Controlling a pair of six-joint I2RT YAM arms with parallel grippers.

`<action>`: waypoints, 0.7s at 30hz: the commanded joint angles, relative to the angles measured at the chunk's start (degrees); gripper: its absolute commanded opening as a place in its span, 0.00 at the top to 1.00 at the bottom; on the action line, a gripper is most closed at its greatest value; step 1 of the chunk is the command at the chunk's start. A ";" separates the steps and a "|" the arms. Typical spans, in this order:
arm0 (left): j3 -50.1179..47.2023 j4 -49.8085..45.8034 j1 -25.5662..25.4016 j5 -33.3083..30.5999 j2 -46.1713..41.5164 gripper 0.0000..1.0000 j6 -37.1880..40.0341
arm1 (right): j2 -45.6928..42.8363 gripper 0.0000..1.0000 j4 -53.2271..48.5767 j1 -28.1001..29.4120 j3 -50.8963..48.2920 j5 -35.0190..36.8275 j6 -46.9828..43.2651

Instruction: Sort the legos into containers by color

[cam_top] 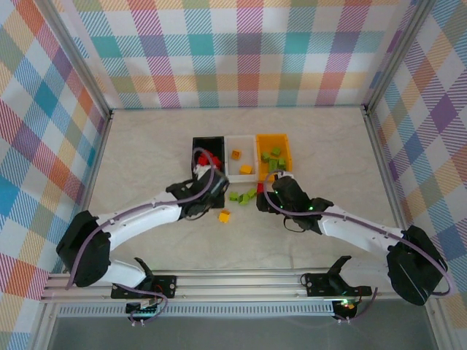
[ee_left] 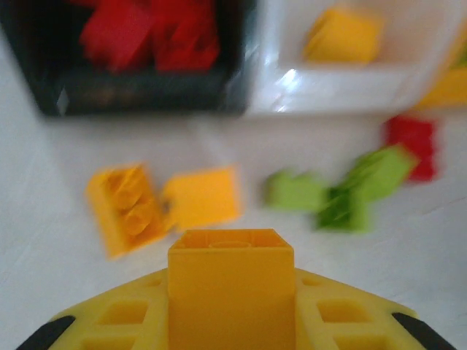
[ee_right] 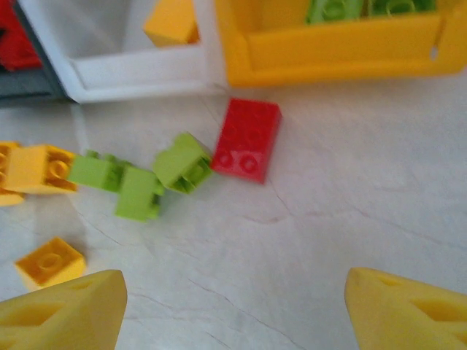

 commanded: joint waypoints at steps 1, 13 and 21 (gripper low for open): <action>8.96 -0.90 0.17 0.21 6.12 0.73 4.07 | -0.70 0.21 -0.48 0.19 -1.20 0.91 2.58; 40.78 -3.78 6.39 2.04 34.53 0.67 8.68 | -2.90 0.21 0.44 0.39 -4.85 -2.05 4.96; 47.78 -6.66 7.38 4.12 39.30 0.45 8.34 | -2.94 0.21 0.40 0.93 -4.92 -2.66 5.66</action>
